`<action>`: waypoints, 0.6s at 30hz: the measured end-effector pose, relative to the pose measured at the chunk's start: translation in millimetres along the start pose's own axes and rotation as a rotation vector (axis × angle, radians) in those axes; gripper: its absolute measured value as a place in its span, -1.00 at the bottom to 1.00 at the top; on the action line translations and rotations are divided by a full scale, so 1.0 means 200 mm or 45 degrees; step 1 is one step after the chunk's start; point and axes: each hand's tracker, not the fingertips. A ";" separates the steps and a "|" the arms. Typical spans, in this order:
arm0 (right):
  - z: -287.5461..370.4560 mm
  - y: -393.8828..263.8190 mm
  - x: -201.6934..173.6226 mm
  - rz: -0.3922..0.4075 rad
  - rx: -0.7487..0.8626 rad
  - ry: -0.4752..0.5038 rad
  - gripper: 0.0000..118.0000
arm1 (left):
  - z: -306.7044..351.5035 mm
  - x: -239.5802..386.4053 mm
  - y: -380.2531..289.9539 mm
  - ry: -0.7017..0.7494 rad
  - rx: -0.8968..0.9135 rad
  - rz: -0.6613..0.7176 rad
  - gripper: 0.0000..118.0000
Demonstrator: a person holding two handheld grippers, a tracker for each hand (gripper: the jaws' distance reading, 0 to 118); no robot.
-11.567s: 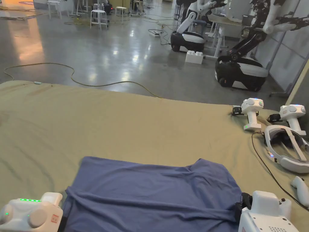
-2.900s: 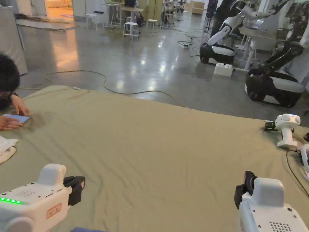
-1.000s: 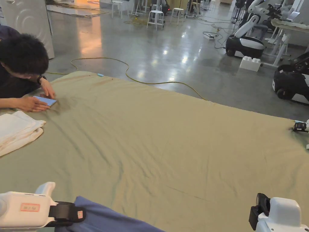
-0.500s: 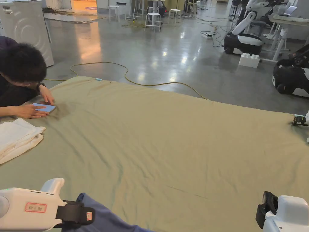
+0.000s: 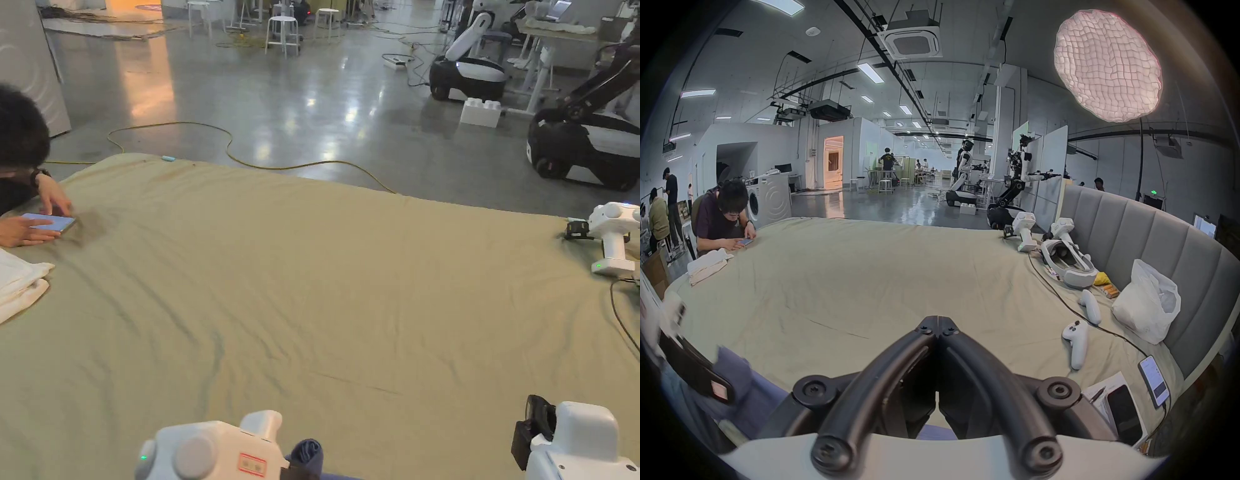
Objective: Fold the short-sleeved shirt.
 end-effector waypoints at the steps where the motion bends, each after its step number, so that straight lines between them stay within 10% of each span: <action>1: 0.01 0.00 0.01 -0.002 -0.004 -0.003 -1.00 | -0.05 0.01 0.00 0.035 -0.015 0.000 -0.84; 18: 0.03 -0.05 0.09 -0.026 -0.045 -0.043 -1.00 | 0.00 0.07 0.03 0.018 0.018 0.047 -0.27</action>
